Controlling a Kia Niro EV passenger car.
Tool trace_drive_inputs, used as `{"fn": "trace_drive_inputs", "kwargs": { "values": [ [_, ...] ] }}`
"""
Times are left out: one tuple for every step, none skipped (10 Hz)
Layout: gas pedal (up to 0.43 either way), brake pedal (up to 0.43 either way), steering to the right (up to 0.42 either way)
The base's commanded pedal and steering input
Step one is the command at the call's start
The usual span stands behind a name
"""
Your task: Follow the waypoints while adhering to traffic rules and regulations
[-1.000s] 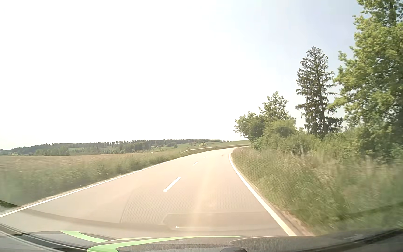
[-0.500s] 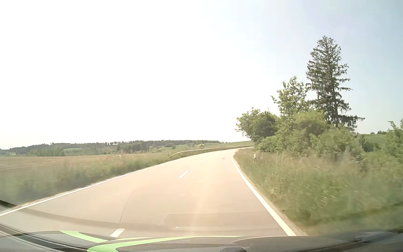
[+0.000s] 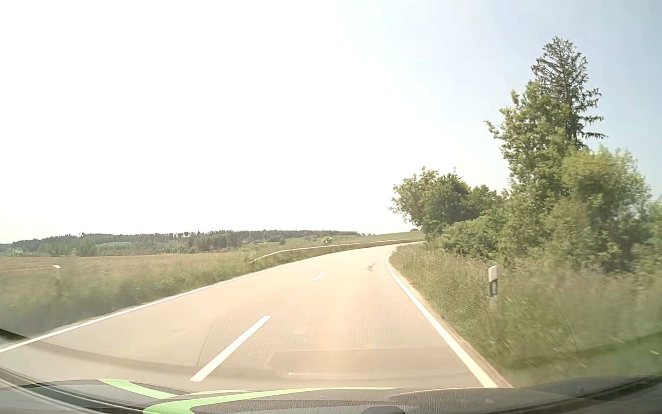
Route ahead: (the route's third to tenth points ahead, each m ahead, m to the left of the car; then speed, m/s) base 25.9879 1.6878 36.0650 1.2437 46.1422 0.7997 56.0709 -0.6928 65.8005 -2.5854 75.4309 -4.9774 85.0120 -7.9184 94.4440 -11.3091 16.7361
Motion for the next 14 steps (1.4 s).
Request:
{"fn": "trace_drive_inputs", "kwargs": {
  "values": [
    [0.157, 0.0, 0.006],
    [0.157, 0.0, 0.009],
    [0.157, 0.0, 0.009],
    [0.169, 0.0, 0.009],
    [0.169, 0.0, 0.01],
    [0.169, 0.0, 0.011],
    [0.169, 0.0, 0.012],
    [0.169, 0.0, 0.013],
    [0.169, 0.0, 0.013],
    [0.177, 0.0, 0.014],
    [0.189, 0.0, 0.015],
    [0.189, 0.0, 0.017],
    [0.189, 0.0, 0.017],
    [0.197, 0.0, 0.018]
  ]
}}
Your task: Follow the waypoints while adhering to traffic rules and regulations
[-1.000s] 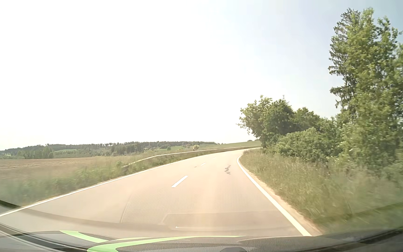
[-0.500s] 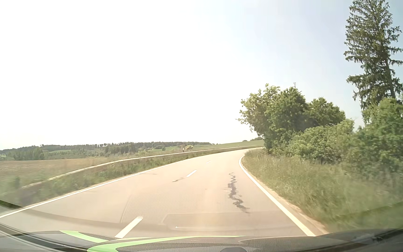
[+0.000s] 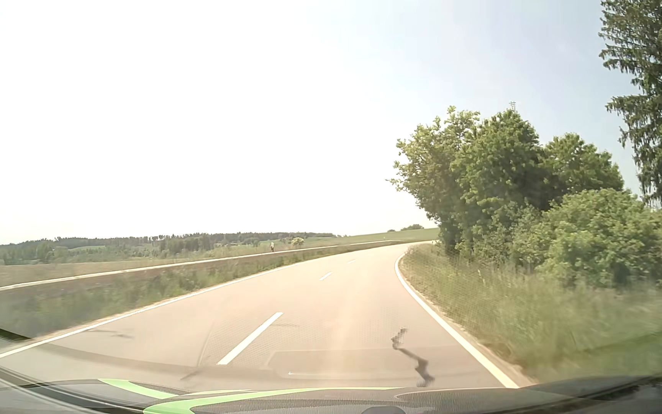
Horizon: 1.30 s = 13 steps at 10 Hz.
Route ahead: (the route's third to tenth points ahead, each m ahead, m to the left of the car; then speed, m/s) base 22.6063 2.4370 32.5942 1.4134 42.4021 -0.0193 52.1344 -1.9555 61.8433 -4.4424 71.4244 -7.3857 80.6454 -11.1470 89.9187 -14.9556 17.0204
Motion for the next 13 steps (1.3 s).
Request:
{"fn": "trace_drive_inputs", "kwargs": {
  "values": [
    [0.197, 0.0, 0.018],
    [0.197, 0.0, 0.018],
    [0.197, 0.0, 0.018],
    [0.197, 0.0, 0.018],
    [0.197, 0.0, 0.017],
    [0.197, 0.0, 0.017],
    [0.197, 0.0, 0.017],
    [0.189, 0.0, 0.017],
    [0.177, 0.0, 0.017],
    [0.169, 0.0, 0.017],
    [0.169, 0.0, 0.018],
    [0.169, 0.0, 0.02],
    [0.169, 0.0, 0.023]
  ]
}}
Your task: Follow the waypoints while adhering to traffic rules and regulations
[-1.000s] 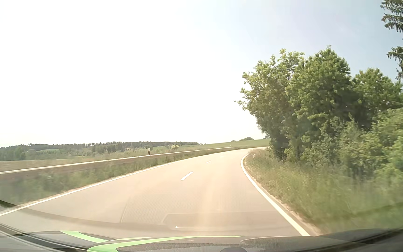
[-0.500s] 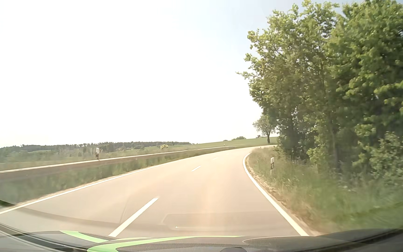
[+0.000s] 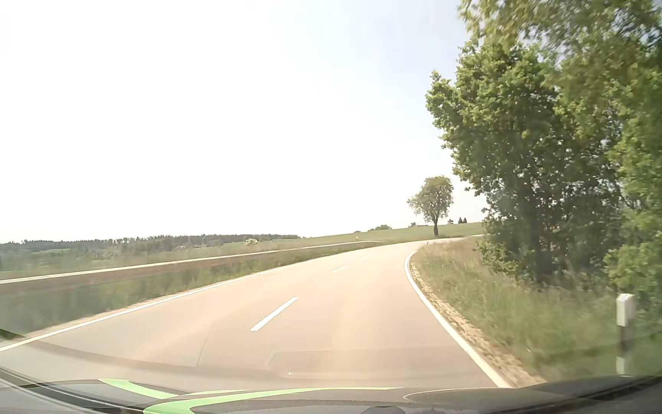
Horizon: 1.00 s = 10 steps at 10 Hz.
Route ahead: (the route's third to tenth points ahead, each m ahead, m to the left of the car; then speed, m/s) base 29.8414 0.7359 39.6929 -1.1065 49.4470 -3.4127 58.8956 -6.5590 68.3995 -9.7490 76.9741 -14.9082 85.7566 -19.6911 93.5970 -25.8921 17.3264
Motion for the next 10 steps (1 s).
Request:
{"fn": "trace_drive_inputs", "kwargs": {
  "values": [
    [0.169, 0.0, 0.024],
    [0.169, 0.0, 0.024],
    [0.169, 0.0, 0.025],
    [0.169, 0.0, 0.026],
    [0.15, 0.0, 0.026],
    [0.138, 0.0, 0.027],
    [0.13, 0.0, 0.027],
    [0.118, 0.0, 0.027],
    [0.118, 0.0, 0.027],
    [0.118, 0.0, 0.027]
  ]
}}
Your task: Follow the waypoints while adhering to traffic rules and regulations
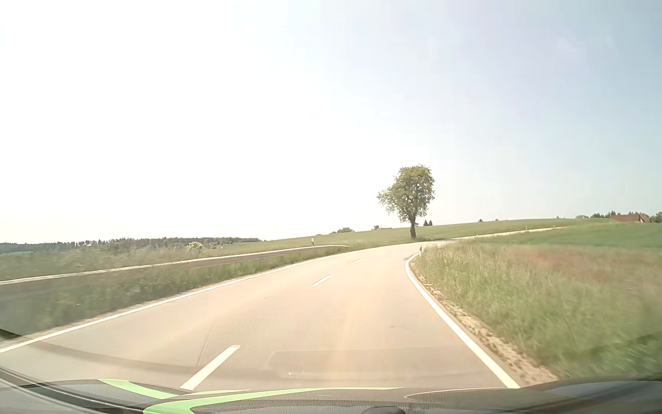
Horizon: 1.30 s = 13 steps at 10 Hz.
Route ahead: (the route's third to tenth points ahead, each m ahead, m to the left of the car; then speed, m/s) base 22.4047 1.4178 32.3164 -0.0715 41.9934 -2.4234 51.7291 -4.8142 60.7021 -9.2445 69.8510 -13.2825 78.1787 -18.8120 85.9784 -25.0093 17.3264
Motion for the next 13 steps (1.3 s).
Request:
{"fn": "trace_drive_inputs", "kwargs": {
  "values": [
    [0.118, 0.0, 0.027],
    [0.118, 0.0, 0.027],
    [0.118, 0.0, 0.027],
    [0.11, 0.0, 0.027],
    [0.11, 0.0, 0.027],
    [0.11, 0.0, 0.028],
    [0.11, 0.0, 0.028],
    [0.11, 0.0, 0.028],
    [0.11, 0.0, 0.029],
    [0.11, 0.0, 0.031],
    [0.11, 0.0, 0.033],
    [0.11, 0.0, 0.035],
    [0.098, 0.0, 0.035]
  ]
}}
